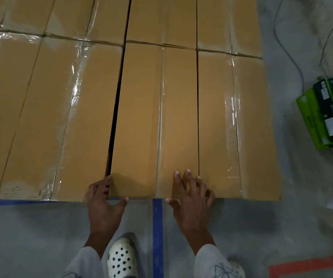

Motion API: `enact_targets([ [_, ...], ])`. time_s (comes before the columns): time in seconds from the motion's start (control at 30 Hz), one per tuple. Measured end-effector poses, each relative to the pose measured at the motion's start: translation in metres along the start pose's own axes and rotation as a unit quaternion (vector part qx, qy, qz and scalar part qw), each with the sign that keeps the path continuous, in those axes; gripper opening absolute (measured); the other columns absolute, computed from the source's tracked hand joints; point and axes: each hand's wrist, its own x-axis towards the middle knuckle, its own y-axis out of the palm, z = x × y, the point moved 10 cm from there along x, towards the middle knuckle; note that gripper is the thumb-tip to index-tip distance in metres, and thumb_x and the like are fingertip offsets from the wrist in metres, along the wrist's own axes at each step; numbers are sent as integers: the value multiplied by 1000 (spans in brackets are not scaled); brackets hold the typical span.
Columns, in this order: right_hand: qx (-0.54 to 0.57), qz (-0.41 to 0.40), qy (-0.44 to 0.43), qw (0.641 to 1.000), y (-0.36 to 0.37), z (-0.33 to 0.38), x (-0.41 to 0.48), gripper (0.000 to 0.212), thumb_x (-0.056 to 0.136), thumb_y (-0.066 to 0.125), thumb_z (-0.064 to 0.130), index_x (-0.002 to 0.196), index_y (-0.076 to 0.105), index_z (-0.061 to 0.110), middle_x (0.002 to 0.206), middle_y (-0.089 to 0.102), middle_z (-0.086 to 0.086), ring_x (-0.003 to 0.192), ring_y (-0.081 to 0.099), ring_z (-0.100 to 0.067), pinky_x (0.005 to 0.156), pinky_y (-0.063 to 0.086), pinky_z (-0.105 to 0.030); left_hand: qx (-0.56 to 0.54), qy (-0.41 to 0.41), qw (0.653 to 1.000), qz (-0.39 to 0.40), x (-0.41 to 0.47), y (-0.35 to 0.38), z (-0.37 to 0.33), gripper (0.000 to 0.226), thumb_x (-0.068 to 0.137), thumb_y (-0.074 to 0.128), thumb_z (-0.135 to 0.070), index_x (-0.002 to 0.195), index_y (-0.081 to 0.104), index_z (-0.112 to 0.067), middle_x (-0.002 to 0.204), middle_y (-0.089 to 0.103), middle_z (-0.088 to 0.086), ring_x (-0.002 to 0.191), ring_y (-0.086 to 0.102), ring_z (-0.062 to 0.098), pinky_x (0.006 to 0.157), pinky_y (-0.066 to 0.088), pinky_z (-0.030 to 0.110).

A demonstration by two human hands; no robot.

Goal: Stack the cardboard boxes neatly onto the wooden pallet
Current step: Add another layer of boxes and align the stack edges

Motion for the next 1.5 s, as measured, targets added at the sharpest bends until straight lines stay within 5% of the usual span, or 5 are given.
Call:
enact_targets([
  [0.53,3,51,-1,999,-3,-4,2,99,70,72,79,154,42,36,153,49,-8,134,44,-38,93,49,-66,58,-32,997,35,5,8,3,74,71,89,1,138,58,1,120,44,8,113,53,38,96,49,47],
  [0.83,31,209,7,977,-37,6,19,72,92,56,62,156,29,44,157,24,2,144,26,-31,116,17,-64,78,-161,974,136,25,10,-10,89,56,71,-45,134,61,-3,126,46,17,120,50,38,106,44,48],
  [1.07,1,188,-22,982,-26,0,11,110,32,89,68,134,62,38,133,56,-4,112,57,-36,83,49,-67,159,-204,953,155,43,13,7,49,63,82,-35,105,69,-13,109,58,12,98,59,38,80,51,44],
  [1.27,81,125,-28,988,-65,-8,75,33,74,67,60,103,70,45,124,59,4,117,55,-28,97,34,-57,257,-136,953,86,95,21,-29,57,65,65,-46,109,75,-12,100,70,19,93,62,42,81,54,47],
  [1.5,100,-61,-66,991,-133,24,271,52,84,77,43,129,61,21,143,53,-12,129,46,-36,101,37,-57,209,-30,976,49,257,69,-128,61,74,63,-42,117,68,1,113,57,28,108,54,45,95,42,43],
])
